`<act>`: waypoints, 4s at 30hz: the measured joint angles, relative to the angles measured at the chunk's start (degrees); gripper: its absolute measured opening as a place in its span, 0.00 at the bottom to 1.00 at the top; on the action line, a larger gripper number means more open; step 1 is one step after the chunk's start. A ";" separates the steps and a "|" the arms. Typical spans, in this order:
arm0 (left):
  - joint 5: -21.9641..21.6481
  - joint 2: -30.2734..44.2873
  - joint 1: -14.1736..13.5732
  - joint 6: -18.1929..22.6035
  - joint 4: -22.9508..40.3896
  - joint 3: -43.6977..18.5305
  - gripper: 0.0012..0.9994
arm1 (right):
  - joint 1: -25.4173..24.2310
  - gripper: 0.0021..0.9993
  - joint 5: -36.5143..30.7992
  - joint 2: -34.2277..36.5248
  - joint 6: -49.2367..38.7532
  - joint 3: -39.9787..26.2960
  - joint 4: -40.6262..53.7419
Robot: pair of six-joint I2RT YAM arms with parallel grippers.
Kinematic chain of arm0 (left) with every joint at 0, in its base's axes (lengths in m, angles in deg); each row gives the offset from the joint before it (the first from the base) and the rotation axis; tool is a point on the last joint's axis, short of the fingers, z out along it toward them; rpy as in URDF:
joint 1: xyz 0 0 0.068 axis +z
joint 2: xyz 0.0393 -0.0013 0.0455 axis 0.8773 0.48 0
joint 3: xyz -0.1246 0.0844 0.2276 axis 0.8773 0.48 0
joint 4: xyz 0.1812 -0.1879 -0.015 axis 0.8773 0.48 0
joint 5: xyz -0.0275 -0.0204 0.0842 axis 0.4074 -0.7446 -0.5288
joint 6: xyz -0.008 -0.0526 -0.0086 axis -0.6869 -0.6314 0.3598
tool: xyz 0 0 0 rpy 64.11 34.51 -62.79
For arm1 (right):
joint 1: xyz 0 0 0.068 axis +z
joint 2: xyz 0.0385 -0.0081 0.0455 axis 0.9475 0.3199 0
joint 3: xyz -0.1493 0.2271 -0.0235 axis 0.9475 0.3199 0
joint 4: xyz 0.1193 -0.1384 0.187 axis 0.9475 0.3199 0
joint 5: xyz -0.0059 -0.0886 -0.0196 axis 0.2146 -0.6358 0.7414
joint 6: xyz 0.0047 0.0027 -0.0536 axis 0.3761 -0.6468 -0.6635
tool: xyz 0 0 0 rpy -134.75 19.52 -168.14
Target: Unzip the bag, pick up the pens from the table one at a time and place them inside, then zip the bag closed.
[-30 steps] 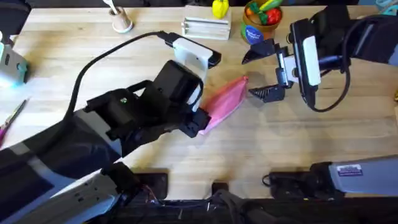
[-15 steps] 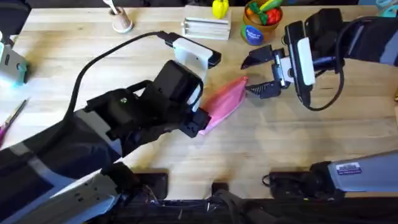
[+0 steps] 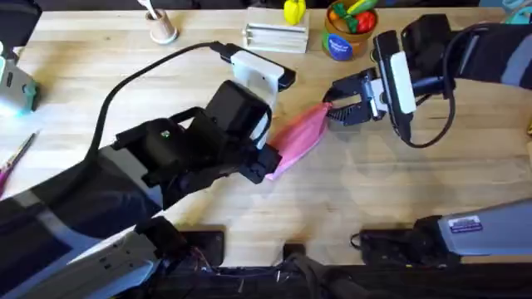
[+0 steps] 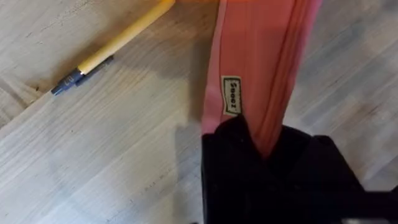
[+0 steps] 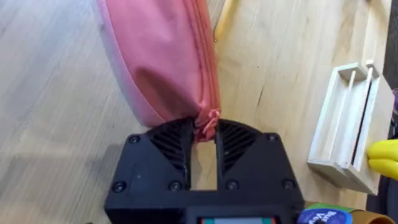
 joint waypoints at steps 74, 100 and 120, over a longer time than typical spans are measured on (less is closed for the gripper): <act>0.16 -0.15 0.00 0.00 0.55 0.00 0.04 | 6.37 0.03 -4.63 -0.86 5.16 -14.07 21.71; 0.25 -0.16 0.00 0.00 0.52 0.00 0.04 | 27.47 0.03 -4.61 -0.87 16.07 -14.99 22.32; 0.25 -0.15 0.00 0.00 0.46 0.00 0.04 | 26.77 1.00 -6.95 -0.87 16.74 -15.02 22.98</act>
